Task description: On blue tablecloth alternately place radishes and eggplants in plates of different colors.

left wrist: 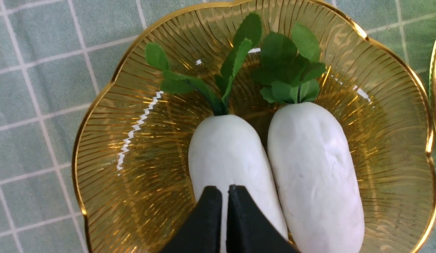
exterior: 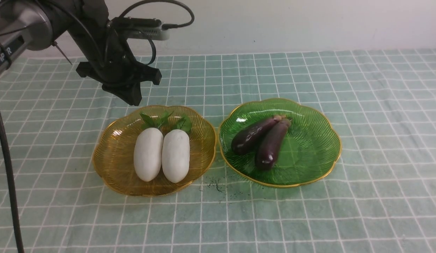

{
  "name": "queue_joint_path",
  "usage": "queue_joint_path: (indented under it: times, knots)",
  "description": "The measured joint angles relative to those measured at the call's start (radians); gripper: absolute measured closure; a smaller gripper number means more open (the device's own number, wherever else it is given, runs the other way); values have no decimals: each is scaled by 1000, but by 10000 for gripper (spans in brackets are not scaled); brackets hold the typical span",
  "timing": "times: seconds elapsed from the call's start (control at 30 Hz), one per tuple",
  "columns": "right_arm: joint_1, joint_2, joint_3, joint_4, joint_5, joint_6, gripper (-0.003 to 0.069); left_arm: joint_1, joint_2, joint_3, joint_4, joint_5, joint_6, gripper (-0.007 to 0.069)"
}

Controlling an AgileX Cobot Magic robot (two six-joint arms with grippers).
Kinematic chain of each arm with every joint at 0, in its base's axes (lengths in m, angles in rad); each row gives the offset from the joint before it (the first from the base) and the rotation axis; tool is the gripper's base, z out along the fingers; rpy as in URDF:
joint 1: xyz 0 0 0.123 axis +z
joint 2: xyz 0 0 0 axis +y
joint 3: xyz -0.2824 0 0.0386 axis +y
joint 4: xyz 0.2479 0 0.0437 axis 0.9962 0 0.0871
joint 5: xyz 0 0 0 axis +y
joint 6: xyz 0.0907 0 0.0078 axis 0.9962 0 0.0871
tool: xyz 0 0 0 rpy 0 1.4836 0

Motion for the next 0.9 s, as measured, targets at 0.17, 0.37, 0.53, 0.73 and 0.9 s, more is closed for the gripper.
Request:
queue_joint_path:
  times: [0.17,0.37,0.53,0.73,0.9]
  knots:
    - [0,0,0,0,0,-4,674,-1,0,0,-10,0,1,632]
    - [0,0,0,0,0,-4,674,-1,0,0,-11,0,4,632]
    - [0,0,0,0,0,-4,674,-1,0,0,-12,0,5,632]
    - [0,0,0,0,0,-4,674,-2,-30,-24,-12,3,40,632]
    - [0,-7,34,0,-13,-4,674,-2,-136,-36,-46,4,47,632]
